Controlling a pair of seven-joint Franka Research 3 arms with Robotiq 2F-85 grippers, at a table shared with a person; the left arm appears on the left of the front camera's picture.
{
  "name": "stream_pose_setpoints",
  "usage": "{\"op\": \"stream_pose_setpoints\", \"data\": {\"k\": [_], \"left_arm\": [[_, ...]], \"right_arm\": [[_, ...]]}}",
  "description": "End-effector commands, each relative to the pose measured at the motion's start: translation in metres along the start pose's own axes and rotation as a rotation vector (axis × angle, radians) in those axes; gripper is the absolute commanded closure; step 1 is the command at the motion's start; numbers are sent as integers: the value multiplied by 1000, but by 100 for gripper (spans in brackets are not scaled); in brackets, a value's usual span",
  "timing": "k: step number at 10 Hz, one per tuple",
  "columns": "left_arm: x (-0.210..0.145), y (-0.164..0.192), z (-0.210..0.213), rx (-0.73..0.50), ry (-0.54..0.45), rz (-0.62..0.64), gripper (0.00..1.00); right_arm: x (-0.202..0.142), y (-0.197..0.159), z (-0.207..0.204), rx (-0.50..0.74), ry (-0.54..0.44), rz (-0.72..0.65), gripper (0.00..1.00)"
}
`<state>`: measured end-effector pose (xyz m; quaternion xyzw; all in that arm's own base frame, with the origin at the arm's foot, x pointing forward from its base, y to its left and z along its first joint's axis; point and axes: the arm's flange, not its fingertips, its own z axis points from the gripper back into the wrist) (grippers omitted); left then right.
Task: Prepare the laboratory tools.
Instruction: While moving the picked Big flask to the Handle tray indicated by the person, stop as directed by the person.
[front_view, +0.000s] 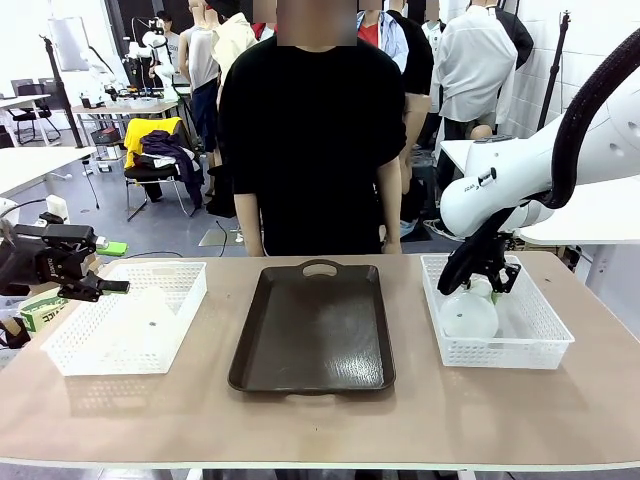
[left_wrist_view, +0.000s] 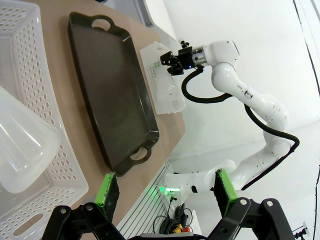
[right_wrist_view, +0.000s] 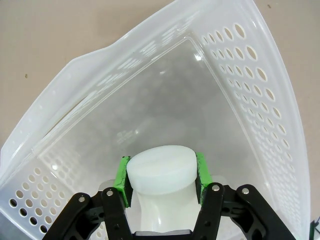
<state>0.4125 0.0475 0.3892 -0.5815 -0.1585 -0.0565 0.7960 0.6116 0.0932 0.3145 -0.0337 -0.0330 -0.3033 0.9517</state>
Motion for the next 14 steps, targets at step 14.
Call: {"op": "stream_pose_setpoints", "data": {"k": [14], "left_arm": [[0, -1, 1, -13, -5, -3, 0]], "right_arm": [[-2, -7, 28, 53, 11, -14, 100]]}}
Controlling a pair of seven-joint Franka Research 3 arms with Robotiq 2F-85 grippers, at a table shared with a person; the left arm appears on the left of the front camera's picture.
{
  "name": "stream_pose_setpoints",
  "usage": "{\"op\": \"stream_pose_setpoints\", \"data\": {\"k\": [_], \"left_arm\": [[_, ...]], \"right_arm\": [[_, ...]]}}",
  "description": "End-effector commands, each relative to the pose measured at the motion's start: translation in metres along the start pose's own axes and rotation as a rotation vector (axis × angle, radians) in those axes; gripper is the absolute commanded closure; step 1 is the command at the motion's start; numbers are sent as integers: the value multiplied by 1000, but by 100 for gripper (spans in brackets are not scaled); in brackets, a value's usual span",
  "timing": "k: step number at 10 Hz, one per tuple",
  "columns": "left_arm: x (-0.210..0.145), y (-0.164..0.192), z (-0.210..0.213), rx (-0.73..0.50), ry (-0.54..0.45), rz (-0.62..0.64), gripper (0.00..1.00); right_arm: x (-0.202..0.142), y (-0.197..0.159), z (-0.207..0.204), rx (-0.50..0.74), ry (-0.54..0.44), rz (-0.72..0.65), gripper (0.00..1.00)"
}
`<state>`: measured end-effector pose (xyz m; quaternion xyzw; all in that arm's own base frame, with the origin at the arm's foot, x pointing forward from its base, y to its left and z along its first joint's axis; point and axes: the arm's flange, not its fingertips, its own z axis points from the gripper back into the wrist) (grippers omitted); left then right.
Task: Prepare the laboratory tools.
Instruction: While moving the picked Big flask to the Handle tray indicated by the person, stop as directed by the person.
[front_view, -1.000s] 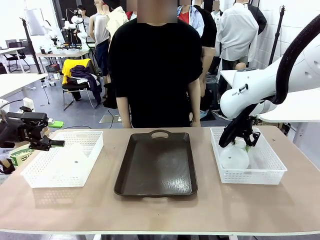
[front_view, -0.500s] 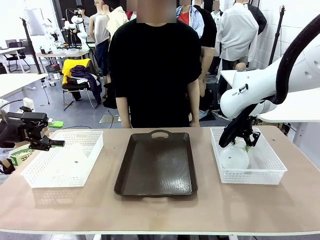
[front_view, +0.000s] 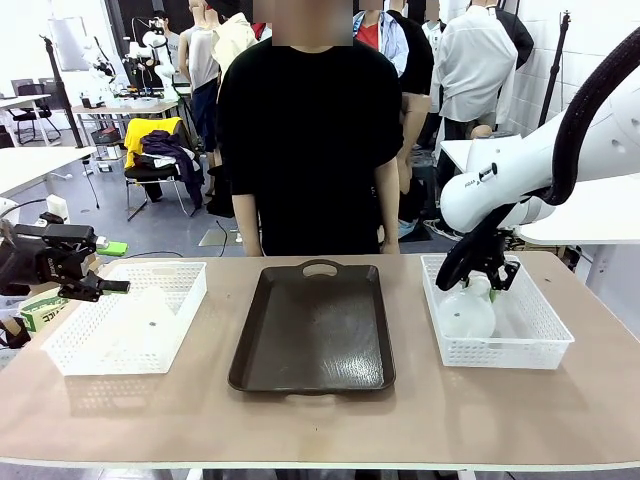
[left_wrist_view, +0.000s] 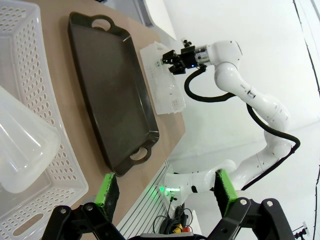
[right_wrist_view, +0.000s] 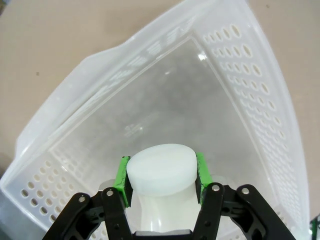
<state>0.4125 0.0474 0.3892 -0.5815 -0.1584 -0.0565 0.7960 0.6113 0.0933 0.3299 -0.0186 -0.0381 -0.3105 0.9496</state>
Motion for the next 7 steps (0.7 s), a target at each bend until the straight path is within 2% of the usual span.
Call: {"op": "stream_pose_setpoints", "data": {"k": [1, 7], "left_arm": [[0, -1, 1, -13, -5, -3, 0], [0, -1, 1, -13, -5, -3, 0]], "right_arm": [[-4, -11, 25, 39, -1, -3, 100], [-17, -45, 94, 108, -42, 33, 100]]}}
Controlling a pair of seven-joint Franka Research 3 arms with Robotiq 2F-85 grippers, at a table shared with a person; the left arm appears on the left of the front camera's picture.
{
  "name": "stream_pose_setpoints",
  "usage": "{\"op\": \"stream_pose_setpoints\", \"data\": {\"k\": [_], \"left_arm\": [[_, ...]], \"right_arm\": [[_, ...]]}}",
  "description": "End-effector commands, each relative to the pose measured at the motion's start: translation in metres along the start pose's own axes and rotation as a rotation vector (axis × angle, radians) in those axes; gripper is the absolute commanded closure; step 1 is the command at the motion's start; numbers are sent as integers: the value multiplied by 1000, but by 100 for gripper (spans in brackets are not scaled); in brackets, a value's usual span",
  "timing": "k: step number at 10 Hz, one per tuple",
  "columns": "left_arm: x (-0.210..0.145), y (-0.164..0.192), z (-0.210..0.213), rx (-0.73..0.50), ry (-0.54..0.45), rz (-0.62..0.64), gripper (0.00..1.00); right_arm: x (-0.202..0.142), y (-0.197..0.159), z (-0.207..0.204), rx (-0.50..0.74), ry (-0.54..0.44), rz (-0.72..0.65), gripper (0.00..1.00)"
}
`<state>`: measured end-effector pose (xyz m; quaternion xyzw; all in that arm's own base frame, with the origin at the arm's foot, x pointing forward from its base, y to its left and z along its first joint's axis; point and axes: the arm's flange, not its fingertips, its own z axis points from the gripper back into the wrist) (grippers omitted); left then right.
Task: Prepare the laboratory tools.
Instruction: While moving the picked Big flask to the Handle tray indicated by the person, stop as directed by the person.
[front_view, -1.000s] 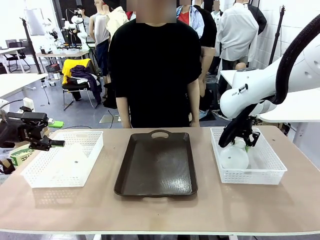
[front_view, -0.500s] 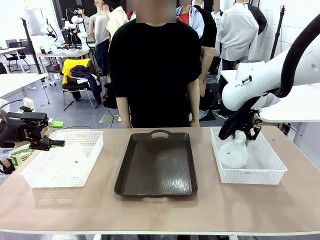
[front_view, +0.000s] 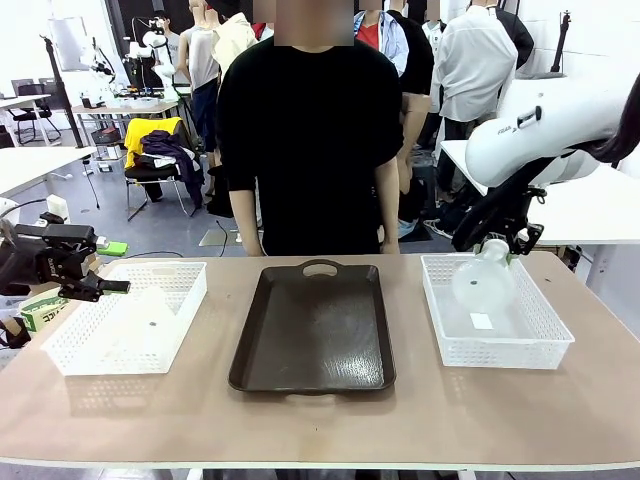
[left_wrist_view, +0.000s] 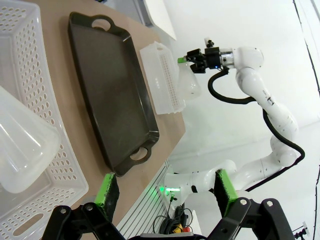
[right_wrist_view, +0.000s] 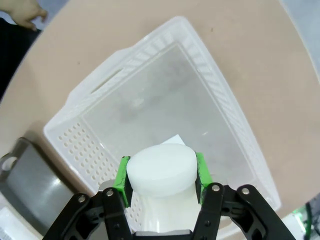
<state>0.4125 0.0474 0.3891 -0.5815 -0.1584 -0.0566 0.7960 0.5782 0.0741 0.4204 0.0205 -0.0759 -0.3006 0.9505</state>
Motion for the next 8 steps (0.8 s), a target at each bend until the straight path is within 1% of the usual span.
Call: {"op": "stream_pose_setpoints", "data": {"k": [1, 4, 6, 7, 8], "left_arm": [[0, -1, 2, -13, -5, -3, 0], [0, -1, 2, -13, -5, -3, 0], [0, -1, 2, -13, -5, -3, 0], [0, -1, 2, -13, -5, -3, 0], [0, -1, 2, -13, -5, -3, 0]], "right_arm": [[-15, -12, 12, 16, -1, 42, 100], [-34, -11, 30, 1, -9, 115, 100], [-46, 0, 36, -21, -28, 132, 100], [-49, 6, 35, -31, -33, 142, 100], [-42, 2, 35, 2, -13, 118, 100]]}}
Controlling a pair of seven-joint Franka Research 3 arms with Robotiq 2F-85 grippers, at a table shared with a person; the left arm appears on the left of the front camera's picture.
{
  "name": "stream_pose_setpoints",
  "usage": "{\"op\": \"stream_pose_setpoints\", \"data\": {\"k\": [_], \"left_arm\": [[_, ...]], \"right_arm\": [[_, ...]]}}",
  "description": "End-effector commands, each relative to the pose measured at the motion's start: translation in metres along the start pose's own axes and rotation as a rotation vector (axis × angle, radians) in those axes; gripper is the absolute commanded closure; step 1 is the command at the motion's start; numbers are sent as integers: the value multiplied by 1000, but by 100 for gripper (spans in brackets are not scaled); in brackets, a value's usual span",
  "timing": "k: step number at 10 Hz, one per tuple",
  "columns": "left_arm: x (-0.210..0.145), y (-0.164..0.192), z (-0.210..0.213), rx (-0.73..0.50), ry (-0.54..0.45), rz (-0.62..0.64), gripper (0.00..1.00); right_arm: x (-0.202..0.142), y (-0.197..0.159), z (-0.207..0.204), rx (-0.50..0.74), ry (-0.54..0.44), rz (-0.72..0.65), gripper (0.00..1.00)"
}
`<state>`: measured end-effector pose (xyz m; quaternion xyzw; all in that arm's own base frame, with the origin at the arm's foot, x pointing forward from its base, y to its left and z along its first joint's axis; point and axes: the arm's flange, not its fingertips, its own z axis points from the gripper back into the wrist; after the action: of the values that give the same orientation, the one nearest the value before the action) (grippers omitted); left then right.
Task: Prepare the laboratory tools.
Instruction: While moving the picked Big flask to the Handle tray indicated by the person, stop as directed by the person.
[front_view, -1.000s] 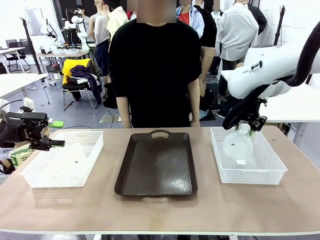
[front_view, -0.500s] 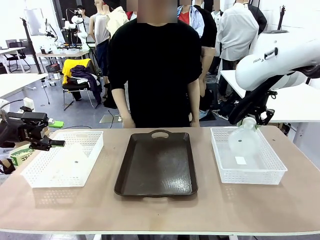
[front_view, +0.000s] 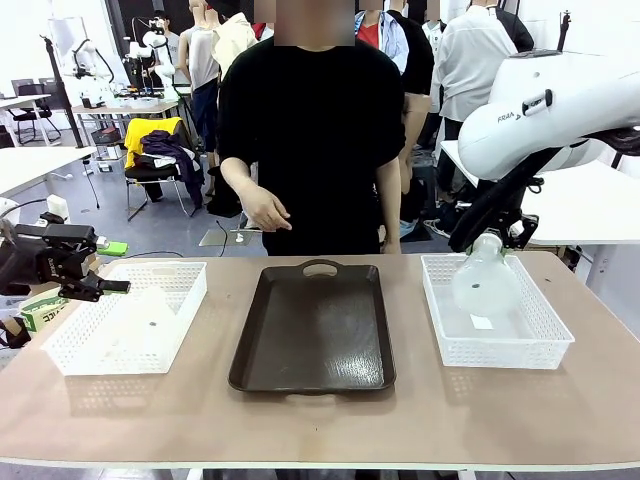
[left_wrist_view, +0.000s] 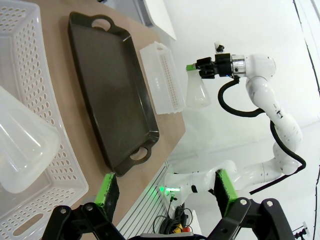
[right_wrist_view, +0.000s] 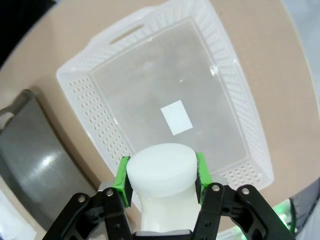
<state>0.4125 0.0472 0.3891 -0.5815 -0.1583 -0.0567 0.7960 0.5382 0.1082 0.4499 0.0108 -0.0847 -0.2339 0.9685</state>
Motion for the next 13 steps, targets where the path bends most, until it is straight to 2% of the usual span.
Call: {"op": "stream_pose_setpoints", "data": {"k": [1, 10, 13], "left_arm": [[0, -1, 2, -13, -6, -3, 0], [0, -1, 2, -13, -6, -3, 0], [0, -1, 2, -13, -6, -3, 0]], "right_arm": [[6, -7, -1, 6, 4, -22, 100], [6, -7, -1, -2, 1, -17, 100], [-24, 31, 40, -33, -59, 22, 100]]}}
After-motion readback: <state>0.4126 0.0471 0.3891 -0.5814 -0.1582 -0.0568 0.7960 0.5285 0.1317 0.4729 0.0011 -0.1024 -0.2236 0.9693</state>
